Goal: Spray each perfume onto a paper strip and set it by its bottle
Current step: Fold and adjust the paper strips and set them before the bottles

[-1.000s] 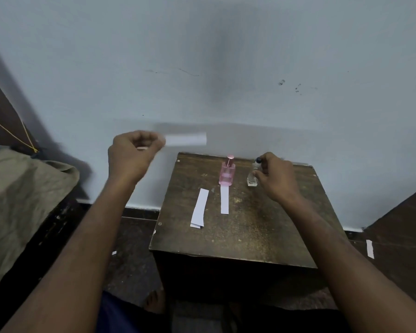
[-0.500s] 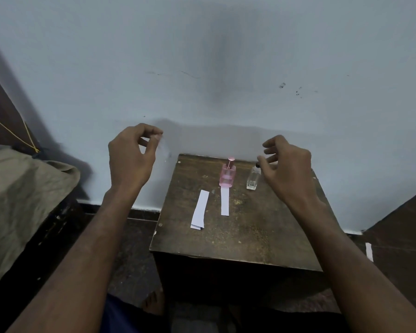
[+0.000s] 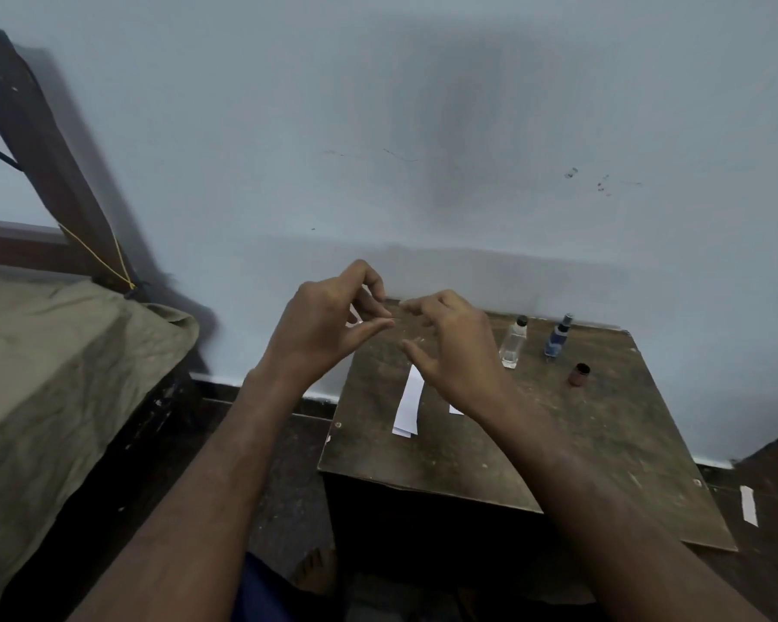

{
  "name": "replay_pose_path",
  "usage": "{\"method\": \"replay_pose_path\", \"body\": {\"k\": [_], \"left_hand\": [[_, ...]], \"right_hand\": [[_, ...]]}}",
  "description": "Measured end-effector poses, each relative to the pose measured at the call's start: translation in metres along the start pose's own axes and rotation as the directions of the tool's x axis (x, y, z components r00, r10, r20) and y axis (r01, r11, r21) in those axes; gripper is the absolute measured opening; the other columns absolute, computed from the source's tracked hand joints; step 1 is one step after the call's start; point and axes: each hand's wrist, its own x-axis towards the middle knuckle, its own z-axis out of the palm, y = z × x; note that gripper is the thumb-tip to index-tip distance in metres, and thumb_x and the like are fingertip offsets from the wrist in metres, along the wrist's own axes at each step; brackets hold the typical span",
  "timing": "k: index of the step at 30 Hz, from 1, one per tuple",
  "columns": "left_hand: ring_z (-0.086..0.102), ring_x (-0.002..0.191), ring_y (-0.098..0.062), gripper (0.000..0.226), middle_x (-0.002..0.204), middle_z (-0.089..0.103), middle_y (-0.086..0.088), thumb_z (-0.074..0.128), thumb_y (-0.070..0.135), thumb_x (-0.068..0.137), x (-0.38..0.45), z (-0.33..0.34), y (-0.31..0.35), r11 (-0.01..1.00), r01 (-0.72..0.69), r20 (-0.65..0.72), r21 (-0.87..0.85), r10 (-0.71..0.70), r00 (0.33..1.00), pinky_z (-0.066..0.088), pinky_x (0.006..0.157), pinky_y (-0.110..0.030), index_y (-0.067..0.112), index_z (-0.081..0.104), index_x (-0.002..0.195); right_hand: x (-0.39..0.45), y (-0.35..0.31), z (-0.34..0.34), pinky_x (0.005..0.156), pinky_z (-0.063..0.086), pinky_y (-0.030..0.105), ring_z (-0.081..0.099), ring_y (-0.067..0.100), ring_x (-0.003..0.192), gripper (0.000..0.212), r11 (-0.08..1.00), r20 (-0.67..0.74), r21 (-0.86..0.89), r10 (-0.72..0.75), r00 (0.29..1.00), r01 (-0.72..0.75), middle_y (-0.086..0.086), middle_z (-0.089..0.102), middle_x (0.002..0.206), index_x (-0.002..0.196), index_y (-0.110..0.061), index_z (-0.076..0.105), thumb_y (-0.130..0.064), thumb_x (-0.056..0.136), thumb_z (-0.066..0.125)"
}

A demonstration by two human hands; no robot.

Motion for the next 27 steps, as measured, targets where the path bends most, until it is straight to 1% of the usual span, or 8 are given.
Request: {"method": "replay_pose_path", "body": {"k": [4, 9, 12, 14, 16, 19, 23, 27], "left_hand": [[0.075, 0.079, -0.007, 0.042, 0.082, 0.078, 0.017, 0.09, 0.035, 0.083, 0.002, 0.001, 0.001, 1.0, 0.006, 0.025, -0.024, -0.005, 1.0, 0.062, 0.07, -0.039, 0.025, 0.053, 0.1], [0.072, 0.081, -0.005, 0.041, 0.089, 0.077, 0.019, 0.087, 0.038, 0.086, 0.003, 0.001, -0.004, 1.0, 0.012, 0.032, -0.024, -0.011, 0.999, 0.062, 0.07, -0.038, 0.028, 0.058, 0.114], [0.067, 0.089, 0.0, 0.043, 0.097, 0.073, 0.023, 0.08, 0.048, 0.09, 0.0, 0.0, -0.004, 0.999, 0.01, 0.056, 0.038, -0.012, 0.998, 0.061, 0.07, -0.037, 0.034, 0.058, 0.124], [0.064, 0.094, 0.003, 0.038, 0.1, 0.071, 0.026, 0.073, 0.051, 0.094, -0.002, 0.002, -0.006, 0.995, 0.01, 0.068, 0.097, -0.017, 0.998, 0.061, 0.07, -0.037, 0.039, 0.059, 0.127], [0.062, 0.096, 0.001, 0.032, 0.098, 0.07, 0.025, 0.069, 0.051, 0.096, -0.002, 0.004, -0.01, 0.989, 0.02, 0.082, 0.144, -0.033, 0.996, 0.061, 0.07, -0.039, 0.043, 0.06, 0.126], [0.063, 0.095, -0.002, 0.032, 0.096, 0.069, 0.019, 0.066, 0.05, 0.097, -0.002, 0.005, -0.016, 0.984, 0.053, 0.102, 0.169, -0.071, 0.992, 0.061, 0.07, -0.039, 0.046, 0.058, 0.127], [0.063, 0.094, -0.002, 0.032, 0.096, 0.069, 0.018, 0.064, 0.057, 0.097, -0.003, 0.005, -0.014, 0.985, 0.069, 0.131, 0.159, -0.09, 0.987, 0.061, 0.071, -0.039, 0.047, 0.056, 0.126], [0.063, 0.099, -0.001, 0.028, 0.102, 0.069, 0.021, 0.062, 0.05, 0.099, -0.005, 0.002, -0.018, 0.98, 0.105, 0.168, 0.168, -0.133, 0.977, 0.061, 0.074, -0.039, 0.047, 0.057, 0.126]], "right_hand": [[0.009, 0.0, 0.007, 0.076, 0.059, 0.034, 0.069, 0.011, 0.08, 0.023, 0.996, -0.01, 0.033, -0.081, 0.997, 0.082, -0.003, 0.077, 0.096, 0.106, -0.017, 0.078, -0.009, 0.085, 0.083], [0.015, -0.002, 0.01, 0.07, 0.048, 0.006, 0.058, -0.006, 0.069, 0.015, 0.996, -0.075, 0.072, -0.054, 0.996, 0.059, -0.007, 0.078, 0.085, 0.096, -0.017, 0.076, -0.008, 0.087, 0.084], [0.015, 0.0, 0.009, 0.07, 0.057, 0.014, 0.064, -0.008, 0.066, 0.013, 0.99, -0.091, 0.135, 0.041, 0.995, -0.028, -0.011, 0.076, 0.079, 0.096, -0.018, 0.078, -0.014, 0.087, 0.085], [0.015, -0.001, 0.007, 0.067, 0.054, 0.01, 0.068, -0.007, 0.067, 0.01, 0.977, -0.09, 0.2, 0.096, 0.991, -0.077, -0.017, 0.071, 0.073, 0.095, -0.017, 0.078, -0.016, 0.088, 0.085], [0.015, -0.002, 0.006, 0.067, 0.055, 0.01, 0.071, -0.004, 0.071, 0.008, 0.963, -0.077, 0.254, 0.119, 0.99, -0.096, -0.015, 0.073, 0.075, 0.094, -0.015, 0.078, -0.016, 0.089, 0.084], [0.013, -0.004, 0.007, 0.071, 0.061, 0.021, 0.074, 0.002, 0.072, 0.007, 0.952, -0.054, 0.289, 0.124, 0.991, -0.104, -0.009, 0.077, 0.079, 0.096, -0.017, 0.078, -0.018, 0.09, 0.082], [0.011, -0.005, 0.003, 0.067, 0.053, 0.011, 0.072, -0.001, 0.072, 0.006, 0.966, -0.059, 0.246, 0.09, 0.994, -0.073, -0.011, 0.076, 0.079, 0.093, -0.018, 0.077, -0.021, 0.092, 0.082], [0.006, -0.007, -0.008, 0.064, 0.041, 0.002, 0.061, -0.009, 0.063, 0.008, 0.997, -0.06, 0.064, -0.032, 0.998, 0.036, -0.025, 0.063, 0.071, 0.087, -0.019, 0.077, -0.017, 0.088, 0.085]]}}
